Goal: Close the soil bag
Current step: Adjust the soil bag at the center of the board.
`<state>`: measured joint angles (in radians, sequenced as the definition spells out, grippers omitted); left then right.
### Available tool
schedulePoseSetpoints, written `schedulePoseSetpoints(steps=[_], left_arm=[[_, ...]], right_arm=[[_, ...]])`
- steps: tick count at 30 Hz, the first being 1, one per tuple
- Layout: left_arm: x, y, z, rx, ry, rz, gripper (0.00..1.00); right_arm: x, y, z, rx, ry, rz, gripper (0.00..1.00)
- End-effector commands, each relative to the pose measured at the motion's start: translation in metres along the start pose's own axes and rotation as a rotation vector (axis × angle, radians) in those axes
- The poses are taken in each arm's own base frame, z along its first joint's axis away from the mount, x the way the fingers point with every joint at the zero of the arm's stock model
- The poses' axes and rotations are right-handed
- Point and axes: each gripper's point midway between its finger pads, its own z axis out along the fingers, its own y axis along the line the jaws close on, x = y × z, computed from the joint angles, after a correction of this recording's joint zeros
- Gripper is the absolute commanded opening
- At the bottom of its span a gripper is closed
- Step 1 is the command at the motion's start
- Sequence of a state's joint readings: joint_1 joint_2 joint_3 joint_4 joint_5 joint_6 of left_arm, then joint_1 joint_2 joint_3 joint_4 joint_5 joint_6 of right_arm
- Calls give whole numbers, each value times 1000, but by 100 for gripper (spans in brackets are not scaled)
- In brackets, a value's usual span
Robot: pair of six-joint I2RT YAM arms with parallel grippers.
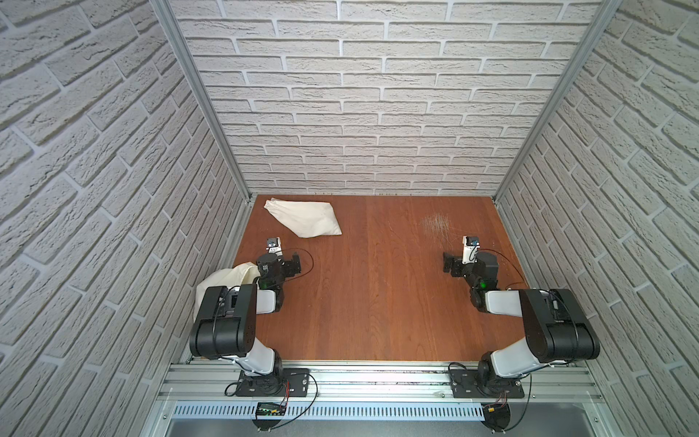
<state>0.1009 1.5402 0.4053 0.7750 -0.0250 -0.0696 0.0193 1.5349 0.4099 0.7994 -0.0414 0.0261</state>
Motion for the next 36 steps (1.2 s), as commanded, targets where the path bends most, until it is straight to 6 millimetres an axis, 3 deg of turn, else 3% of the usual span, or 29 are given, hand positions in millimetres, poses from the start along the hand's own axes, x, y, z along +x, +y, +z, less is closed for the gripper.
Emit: schedulePoseSetpoints(steps=[1, 5, 9, 14, 18, 23, 28, 34, 36], left_arm=[[-40, 2, -11, -16, -15, -16, 98], [-69, 5, -41, -76, -7, 17, 98], [-93, -14, -73, -93, -54, 40, 98], [-101, -33, -87, -106, 31, -188, 98], [-105, -34, -65, -168, 66, -388, 98], [-107, -16, 8, -165, 74, -667, 98], [-146, -15, 54, -120, -42, -696, 98], [-161, -22, 104, -86, -83, -715, 98], [-166, -32, 118, -34, -92, -707, 92]], right_arm=[[-15, -2, -1, 10, -48, 5, 99], [-40, 4, -11, 4, 29, 11, 99], [-57, 22, -30, -2, 112, -6, 99], [-77, 68, -44, -106, 171, -26, 99], [-84, 108, -48, -206, 162, -52, 99], [-86, 142, -51, -289, 136, -83, 99], [-84, 157, -55, -349, 141, -114, 99], [-76, 158, -53, -346, 176, -134, 99], [-75, 160, -53, -357, 187, -133, 99]])
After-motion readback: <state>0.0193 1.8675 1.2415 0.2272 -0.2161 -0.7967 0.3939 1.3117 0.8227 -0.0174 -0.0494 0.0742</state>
